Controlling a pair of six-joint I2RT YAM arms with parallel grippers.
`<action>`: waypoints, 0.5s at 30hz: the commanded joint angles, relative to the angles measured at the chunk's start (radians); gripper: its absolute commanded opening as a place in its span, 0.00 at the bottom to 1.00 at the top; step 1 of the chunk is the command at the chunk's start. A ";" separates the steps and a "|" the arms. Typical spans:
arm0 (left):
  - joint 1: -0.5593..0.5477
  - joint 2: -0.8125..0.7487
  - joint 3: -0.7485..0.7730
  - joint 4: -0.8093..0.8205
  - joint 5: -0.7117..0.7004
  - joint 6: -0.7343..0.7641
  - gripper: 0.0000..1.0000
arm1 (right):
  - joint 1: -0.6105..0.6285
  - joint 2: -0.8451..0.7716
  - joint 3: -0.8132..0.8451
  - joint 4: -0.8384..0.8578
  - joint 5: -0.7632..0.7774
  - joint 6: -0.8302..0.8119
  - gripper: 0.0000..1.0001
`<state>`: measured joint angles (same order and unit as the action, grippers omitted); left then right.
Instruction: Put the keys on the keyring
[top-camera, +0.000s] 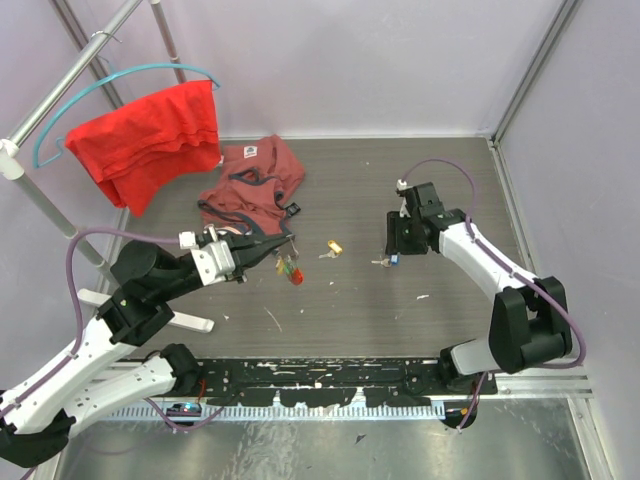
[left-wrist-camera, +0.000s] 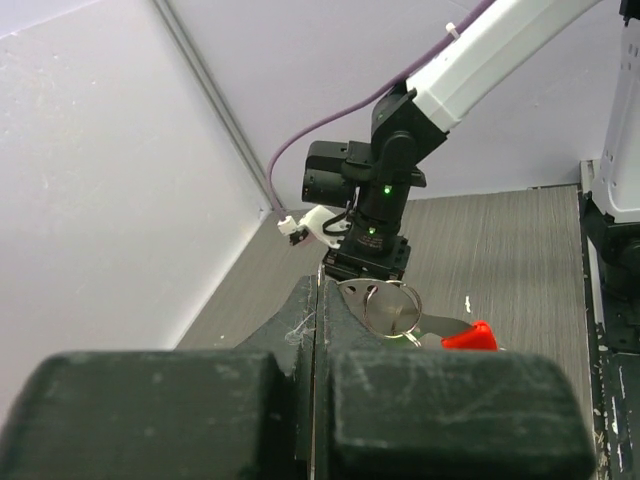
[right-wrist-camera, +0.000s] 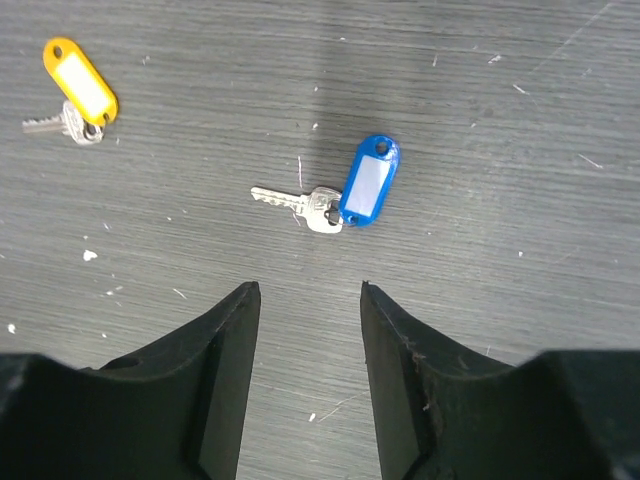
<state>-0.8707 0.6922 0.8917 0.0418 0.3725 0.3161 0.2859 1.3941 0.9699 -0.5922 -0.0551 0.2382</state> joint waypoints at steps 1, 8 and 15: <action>0.007 -0.007 0.020 0.012 0.024 0.021 0.00 | -0.003 0.013 0.003 0.055 -0.057 -0.146 0.51; 0.008 -0.005 0.019 0.008 0.042 0.032 0.00 | -0.003 0.123 0.022 0.022 -0.004 -0.229 0.45; 0.008 -0.005 0.016 0.005 0.050 0.037 0.00 | -0.003 0.169 0.033 0.051 -0.004 -0.203 0.45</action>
<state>-0.8665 0.6922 0.8917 0.0311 0.4068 0.3405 0.2859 1.5784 0.9680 -0.5781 -0.0685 0.0319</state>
